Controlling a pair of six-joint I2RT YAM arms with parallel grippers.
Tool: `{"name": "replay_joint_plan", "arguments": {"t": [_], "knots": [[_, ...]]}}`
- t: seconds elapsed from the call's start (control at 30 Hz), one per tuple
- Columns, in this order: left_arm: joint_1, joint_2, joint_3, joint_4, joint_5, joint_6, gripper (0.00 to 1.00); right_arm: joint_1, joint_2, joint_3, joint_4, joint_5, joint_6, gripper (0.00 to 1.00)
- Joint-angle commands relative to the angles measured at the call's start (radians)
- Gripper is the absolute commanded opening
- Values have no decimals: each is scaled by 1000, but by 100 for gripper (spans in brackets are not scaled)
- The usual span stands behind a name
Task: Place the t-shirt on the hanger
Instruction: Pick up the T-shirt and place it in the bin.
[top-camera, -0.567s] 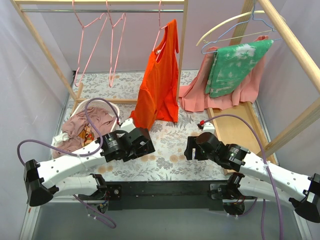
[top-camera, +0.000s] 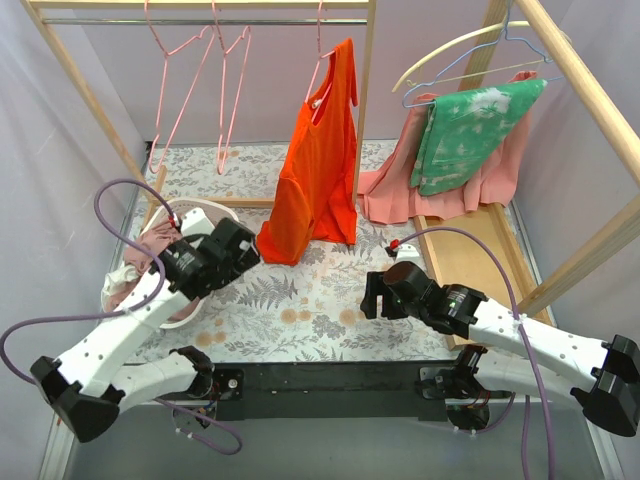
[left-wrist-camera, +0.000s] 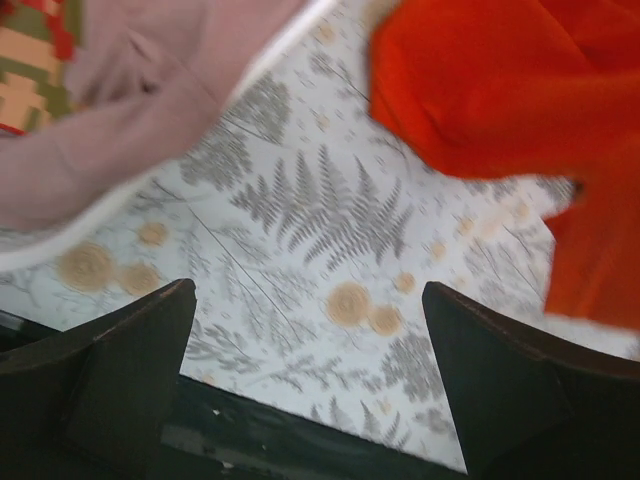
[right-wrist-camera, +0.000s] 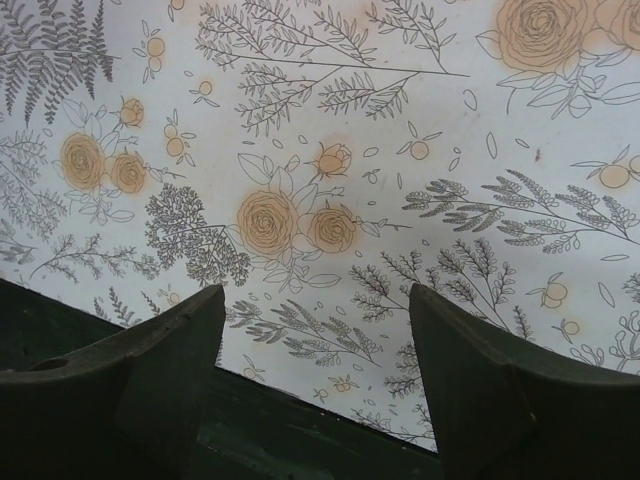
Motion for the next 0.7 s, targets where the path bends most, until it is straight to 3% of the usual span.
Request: {"name": "replay_joint_plan", "arguments": {"t": [0.0,0.17,0.27,0.5,0.67], "knots": [[241,84,56,68,-33,247,98,-1,19,23,56,-47,-15,82],[564,147,54,201,71,358,98,-1,47,40,59,-85,-38,81],[684,159,49,232,64,345,98,-1,56,61,53,-114,-58,81],[838,259,55,290,-33,277,96,-3,81,93,27,-173,-110,81],[991,283,-22,406,42,310,90,-1,71,95,8,-182,-124,81]]}}
